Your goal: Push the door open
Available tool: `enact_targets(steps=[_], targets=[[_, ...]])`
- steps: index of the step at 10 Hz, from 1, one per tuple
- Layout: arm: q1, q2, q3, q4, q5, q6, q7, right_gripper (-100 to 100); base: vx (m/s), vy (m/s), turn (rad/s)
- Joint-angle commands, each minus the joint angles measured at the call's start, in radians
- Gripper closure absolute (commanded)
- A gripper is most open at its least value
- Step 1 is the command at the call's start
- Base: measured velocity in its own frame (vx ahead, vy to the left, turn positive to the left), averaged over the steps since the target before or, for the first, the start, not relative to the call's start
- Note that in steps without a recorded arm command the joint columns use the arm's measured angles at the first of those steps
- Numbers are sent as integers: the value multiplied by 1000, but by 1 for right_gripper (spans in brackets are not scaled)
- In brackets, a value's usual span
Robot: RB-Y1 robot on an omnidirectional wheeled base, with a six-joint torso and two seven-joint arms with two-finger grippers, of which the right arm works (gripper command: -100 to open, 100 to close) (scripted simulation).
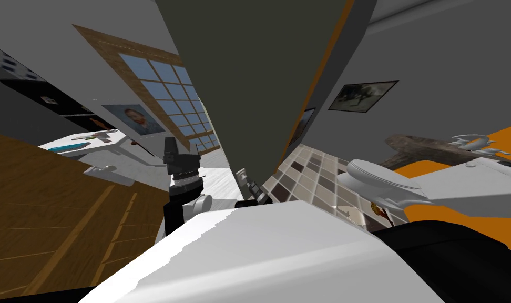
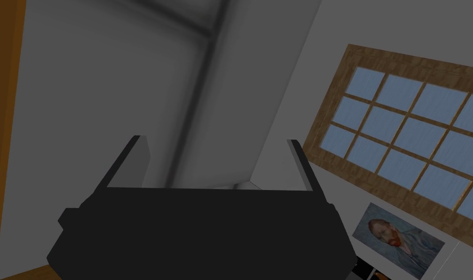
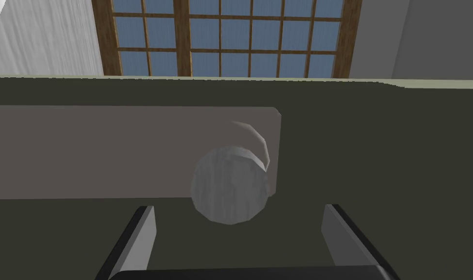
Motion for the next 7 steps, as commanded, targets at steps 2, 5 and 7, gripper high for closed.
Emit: enact_targets(steps=[2,5,7], targets=[[0,0,0,0,0,0,0,100,33,23,-2],[0,0,0,0,0,0,0,100,-24,-18,2],[0,0,0,0,0,0,0,100,-4,-2,0]])
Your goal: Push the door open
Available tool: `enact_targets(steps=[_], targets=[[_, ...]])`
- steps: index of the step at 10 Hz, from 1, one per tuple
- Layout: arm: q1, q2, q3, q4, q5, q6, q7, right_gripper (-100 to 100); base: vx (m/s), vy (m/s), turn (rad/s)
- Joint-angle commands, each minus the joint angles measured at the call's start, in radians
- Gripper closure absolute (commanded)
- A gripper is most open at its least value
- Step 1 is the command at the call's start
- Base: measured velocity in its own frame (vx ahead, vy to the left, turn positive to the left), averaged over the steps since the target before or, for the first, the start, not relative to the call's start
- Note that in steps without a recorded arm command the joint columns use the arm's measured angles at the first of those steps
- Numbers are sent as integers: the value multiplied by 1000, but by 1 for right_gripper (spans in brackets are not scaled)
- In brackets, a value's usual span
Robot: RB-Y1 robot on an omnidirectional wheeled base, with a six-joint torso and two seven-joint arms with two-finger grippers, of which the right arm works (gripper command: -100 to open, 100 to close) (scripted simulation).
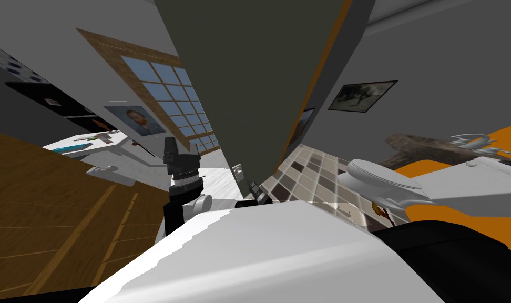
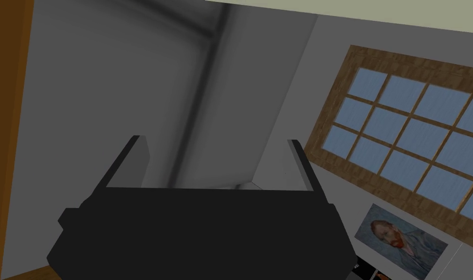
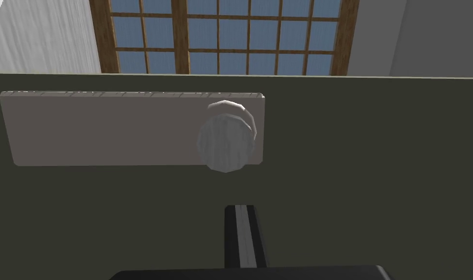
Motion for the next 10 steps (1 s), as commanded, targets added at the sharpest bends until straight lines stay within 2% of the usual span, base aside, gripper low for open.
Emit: enact_targets(steps=[1,3,4,5,7,10], targets=[[7,14,-22,2,-5,-1,11,-100,-133,72,-188],[13,27,-43,3,-9,-3,21,-100,-199,73,-183],[10,21,-36,3,-8,-4,15,-100,-92,28,-34],[-1,30,-41,12,-11,2,20,-100,81,72,45],[-9,36,-44,18,-14,7,23,-100,150,93,18],[-34,54,-51,37,-20,21,30,-100,185,136,33]])
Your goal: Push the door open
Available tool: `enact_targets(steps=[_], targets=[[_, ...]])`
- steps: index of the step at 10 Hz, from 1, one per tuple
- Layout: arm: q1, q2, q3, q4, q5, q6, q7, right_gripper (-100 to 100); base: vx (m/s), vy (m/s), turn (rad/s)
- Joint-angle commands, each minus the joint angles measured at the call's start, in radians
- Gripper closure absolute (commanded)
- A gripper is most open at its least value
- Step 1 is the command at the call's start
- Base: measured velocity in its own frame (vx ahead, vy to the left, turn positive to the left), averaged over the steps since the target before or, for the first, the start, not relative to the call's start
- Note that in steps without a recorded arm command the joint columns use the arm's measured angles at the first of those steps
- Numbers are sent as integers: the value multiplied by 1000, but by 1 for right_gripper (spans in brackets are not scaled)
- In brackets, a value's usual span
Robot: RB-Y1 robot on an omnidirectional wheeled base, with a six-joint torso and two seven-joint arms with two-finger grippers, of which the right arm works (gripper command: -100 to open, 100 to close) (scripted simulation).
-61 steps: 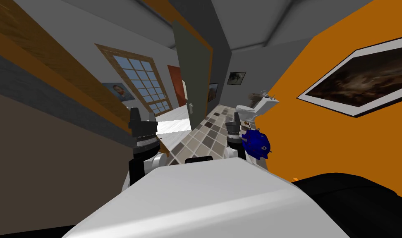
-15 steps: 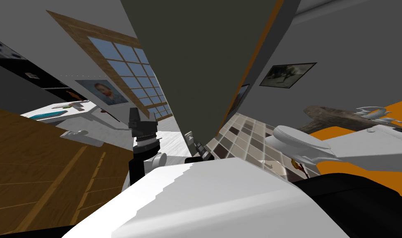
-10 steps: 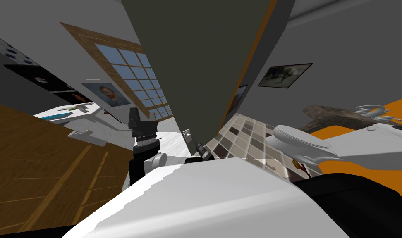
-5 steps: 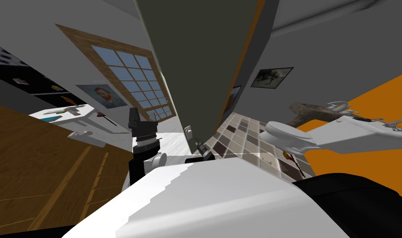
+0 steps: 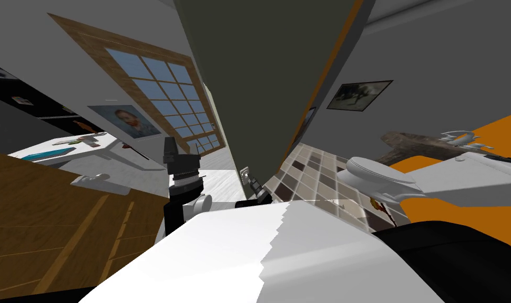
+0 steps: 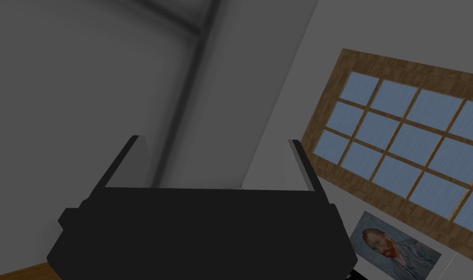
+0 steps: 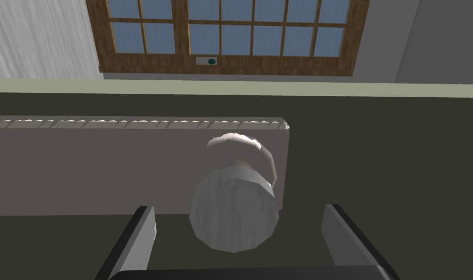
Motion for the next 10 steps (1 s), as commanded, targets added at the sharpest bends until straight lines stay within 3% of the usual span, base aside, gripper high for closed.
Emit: enact_targets(steps=[1,2,3,8,10], targets=[[-8,8,-2,6,-2,6,4,-100,196,124,28],[-6,6,-1,4,-1,5,2,-100,67,54,4],[-6,6,-1,4,-1,5,2,100,-5,-4,-8],[-6,6,-1,4,-1,5,2,100,-15,-12,0],[-14,4,-23,13,-9,12,9,100,80,112,-72]])
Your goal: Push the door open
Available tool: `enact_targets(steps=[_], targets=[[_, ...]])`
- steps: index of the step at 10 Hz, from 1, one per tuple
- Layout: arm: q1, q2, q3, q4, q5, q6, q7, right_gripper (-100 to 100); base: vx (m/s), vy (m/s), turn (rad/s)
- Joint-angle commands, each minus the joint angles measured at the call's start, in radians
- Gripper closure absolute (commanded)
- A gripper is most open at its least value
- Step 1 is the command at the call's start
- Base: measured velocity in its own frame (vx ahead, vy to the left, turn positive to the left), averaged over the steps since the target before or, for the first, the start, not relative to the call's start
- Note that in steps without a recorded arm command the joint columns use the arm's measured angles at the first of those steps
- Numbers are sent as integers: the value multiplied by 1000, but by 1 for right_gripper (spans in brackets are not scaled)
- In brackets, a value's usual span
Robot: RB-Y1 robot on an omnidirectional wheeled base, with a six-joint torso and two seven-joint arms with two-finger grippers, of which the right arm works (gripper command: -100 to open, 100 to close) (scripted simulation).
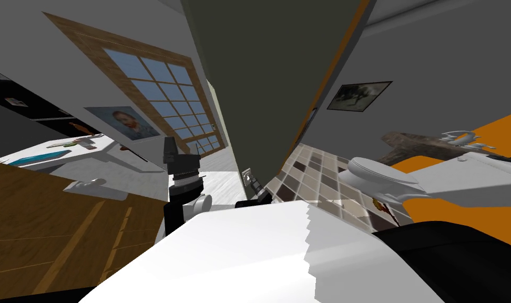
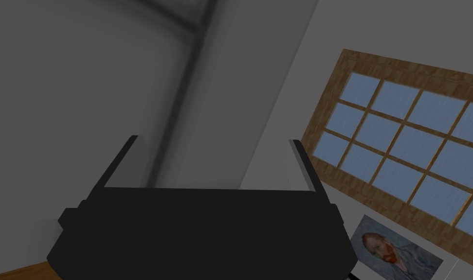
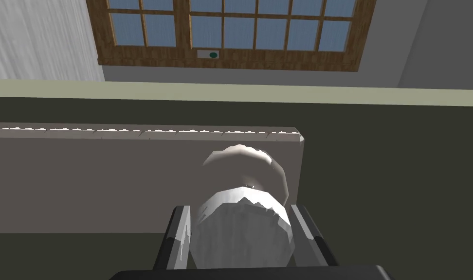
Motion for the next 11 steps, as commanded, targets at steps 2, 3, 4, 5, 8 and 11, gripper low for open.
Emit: enact_targets(steps=[2,3,4,5,8,11], targets=[[-9,-3,-25,0,-9,6,4,100,110,136,-49],[-15,-2,-38,4,-14,8,8,100,123,153,-60],[-18,-1,-45,6,-17,9,10,100,103,160,-61],[-24,2,-60,11,-22,11,14,100,132,170,-83],[-37,9,-94,21,-35,16,23,100,134,155,-74],[-51,20,-130,32,-49,21,33,100,132,156,-80]])
